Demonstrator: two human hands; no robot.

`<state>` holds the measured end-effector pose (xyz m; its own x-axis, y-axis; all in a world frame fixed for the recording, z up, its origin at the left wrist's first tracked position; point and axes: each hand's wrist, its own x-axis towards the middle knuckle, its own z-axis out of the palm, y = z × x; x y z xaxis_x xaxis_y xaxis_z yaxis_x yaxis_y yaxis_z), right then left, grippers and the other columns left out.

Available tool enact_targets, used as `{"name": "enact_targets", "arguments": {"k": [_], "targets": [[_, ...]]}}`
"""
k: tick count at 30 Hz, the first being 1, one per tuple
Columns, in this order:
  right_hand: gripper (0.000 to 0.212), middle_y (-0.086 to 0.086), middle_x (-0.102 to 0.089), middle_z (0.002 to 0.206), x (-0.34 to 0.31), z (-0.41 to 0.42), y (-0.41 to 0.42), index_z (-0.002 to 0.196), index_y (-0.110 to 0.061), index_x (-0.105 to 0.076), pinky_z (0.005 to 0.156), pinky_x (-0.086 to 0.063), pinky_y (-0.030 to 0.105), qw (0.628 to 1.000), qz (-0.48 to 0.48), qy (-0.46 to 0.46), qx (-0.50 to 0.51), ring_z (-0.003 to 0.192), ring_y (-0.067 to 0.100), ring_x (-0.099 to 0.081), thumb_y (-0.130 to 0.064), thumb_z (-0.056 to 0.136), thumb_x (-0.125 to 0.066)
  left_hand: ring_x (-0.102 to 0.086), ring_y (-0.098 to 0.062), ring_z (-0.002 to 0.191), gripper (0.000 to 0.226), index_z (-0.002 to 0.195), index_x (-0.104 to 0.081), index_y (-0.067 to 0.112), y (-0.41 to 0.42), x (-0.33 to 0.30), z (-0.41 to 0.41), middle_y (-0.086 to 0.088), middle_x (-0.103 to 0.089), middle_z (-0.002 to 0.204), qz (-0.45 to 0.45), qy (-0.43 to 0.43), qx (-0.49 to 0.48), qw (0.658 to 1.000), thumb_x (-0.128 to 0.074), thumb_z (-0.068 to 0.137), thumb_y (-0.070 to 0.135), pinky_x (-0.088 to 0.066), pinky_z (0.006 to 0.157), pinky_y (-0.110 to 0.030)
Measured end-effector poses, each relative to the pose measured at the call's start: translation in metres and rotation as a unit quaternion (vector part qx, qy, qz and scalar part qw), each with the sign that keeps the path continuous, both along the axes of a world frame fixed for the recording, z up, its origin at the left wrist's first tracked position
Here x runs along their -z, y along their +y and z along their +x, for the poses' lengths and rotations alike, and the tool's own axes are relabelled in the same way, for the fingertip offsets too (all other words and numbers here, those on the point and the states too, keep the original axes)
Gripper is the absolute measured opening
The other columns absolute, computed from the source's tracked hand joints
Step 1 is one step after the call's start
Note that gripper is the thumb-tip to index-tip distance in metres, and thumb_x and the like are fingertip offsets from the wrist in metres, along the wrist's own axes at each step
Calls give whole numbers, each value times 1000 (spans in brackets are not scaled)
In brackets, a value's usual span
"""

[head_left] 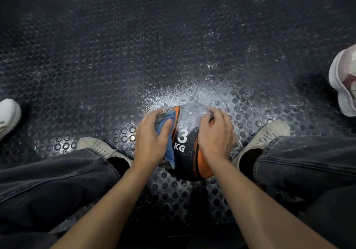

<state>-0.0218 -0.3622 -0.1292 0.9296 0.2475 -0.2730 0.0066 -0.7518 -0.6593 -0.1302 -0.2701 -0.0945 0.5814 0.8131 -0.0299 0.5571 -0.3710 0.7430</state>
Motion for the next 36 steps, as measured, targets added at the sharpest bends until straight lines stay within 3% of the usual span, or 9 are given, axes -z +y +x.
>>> {"name": "enact_targets", "arguments": {"k": [8,12,17,22,26,28,31,33,36], "targets": [[31,-11,-54,135,-5,3,3,126,-38,-59,111,-27,45,1000,0,7,3,126,15,-46,-39,101,-39,-60,-8,91,18,106,-71,18,-33,4,-25,6,-62,102,71,23,179,981,-64,89,20,-48,85,-24],[31,-5,-49,136,-6,-9,11,122,-33,-58,110,-21,48,999,-28,10,37,129,20,-40,-37,99,-38,-53,-8,85,14,102,-72,18,-13,-2,-6,2,-65,96,52,50,-24,997,-66,89,18,-41,83,-23],[26,3,-48,130,-6,-6,5,117,-28,-54,104,-27,49,998,-41,19,49,121,24,-42,-35,98,-38,-56,-9,76,19,102,-73,18,-37,-5,-11,0,-62,86,50,18,150,987,-70,84,22,-42,74,-18],[18,5,-43,116,-5,3,7,106,-21,-49,97,-30,46,998,-61,-1,-9,113,25,-43,-33,96,-41,-60,-16,86,16,99,-74,14,-18,-8,5,-4,-67,93,47,40,-13,998,-72,84,20,-39,79,-18],[5,-1,-51,104,1,-2,0,96,-23,-42,96,-34,45,999,7,-36,-10,104,22,-48,-28,94,-43,-54,-11,79,19,101,-74,13,-26,-17,-3,-3,-63,88,39,60,157,985,-74,82,17,-40,75,-13],[4,-3,-53,99,2,-5,0,96,-24,-42,95,-36,44,999,22,-42,-14,98,20,-48,-28,95,-43,-57,-10,79,17,98,-75,13,-12,-17,3,-3,-69,90,32,50,88,994,-74,82,19,-41,74,-18],[11,-1,-56,102,1,-14,4,101,-20,-48,92,-36,44,998,11,-68,-8,98,20,-50,-27,93,-43,-54,-4,65,15,98,-75,12,-6,-17,12,-2,-71,85,18,55,-69,996,-71,85,19,-36,61,-7],[19,0,-58,104,3,-15,3,105,-19,-51,92,-36,43,997,15,-77,-2,100,20,-52,-27,91,-42,-52,-1,63,14,97,-75,12,-19,-20,8,1,-68,85,37,58,-4,998,-72,84,17,-36,63,-1],[18,-1,-57,105,6,-15,-3,106,-19,-52,92,-36,44,997,30,-75,-7,100,20,-51,-27,91,-44,-60,-15,74,15,95,-75,12,-16,-19,-4,-4,-69,88,62,66,108,990,-75,81,18,-39,71,-14]]}}
